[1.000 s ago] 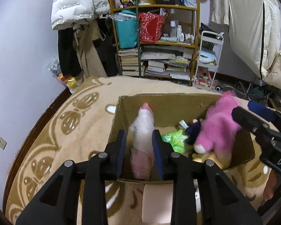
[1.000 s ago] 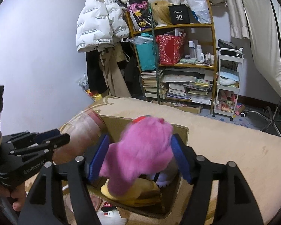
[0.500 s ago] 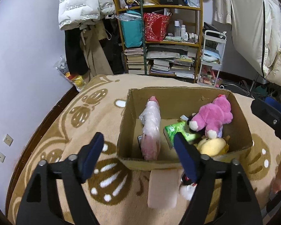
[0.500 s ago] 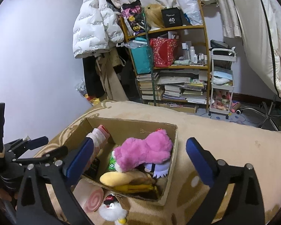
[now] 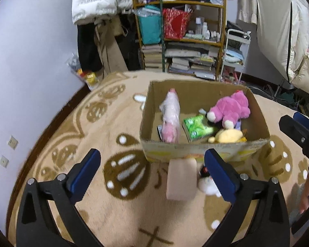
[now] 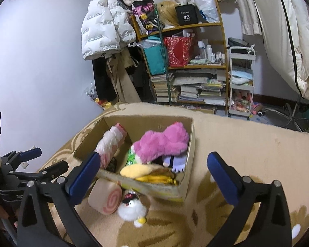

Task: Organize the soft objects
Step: 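Move both grippers toward the swirl roll cushion and white penguin plush beside the box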

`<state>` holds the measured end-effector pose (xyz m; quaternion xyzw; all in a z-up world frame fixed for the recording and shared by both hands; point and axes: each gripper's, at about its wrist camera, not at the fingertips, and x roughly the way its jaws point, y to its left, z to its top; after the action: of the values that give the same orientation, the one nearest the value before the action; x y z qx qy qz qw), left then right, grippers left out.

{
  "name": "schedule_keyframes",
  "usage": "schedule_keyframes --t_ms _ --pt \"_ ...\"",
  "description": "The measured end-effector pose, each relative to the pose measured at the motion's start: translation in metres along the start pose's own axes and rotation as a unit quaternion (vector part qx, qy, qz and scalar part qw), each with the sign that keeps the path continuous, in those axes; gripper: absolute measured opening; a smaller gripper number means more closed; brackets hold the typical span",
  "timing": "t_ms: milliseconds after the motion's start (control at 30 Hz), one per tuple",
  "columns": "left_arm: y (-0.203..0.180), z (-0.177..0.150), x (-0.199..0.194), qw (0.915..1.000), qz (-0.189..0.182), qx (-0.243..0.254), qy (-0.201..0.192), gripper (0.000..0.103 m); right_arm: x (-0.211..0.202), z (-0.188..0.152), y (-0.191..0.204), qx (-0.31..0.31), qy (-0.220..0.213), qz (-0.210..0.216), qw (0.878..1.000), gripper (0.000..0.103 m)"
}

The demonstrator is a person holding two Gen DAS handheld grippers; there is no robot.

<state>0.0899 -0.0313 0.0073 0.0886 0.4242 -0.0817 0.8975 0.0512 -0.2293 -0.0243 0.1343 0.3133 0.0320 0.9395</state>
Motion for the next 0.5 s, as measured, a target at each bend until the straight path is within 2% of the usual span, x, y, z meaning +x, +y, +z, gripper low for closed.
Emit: schedule_keyframes --t_ms 500 --pt "0.002 -0.006 0.033 0.9985 -0.005 0.000 0.054 0.100 0.018 -0.018 0.004 -0.006 0.061 0.004 0.998 0.103"
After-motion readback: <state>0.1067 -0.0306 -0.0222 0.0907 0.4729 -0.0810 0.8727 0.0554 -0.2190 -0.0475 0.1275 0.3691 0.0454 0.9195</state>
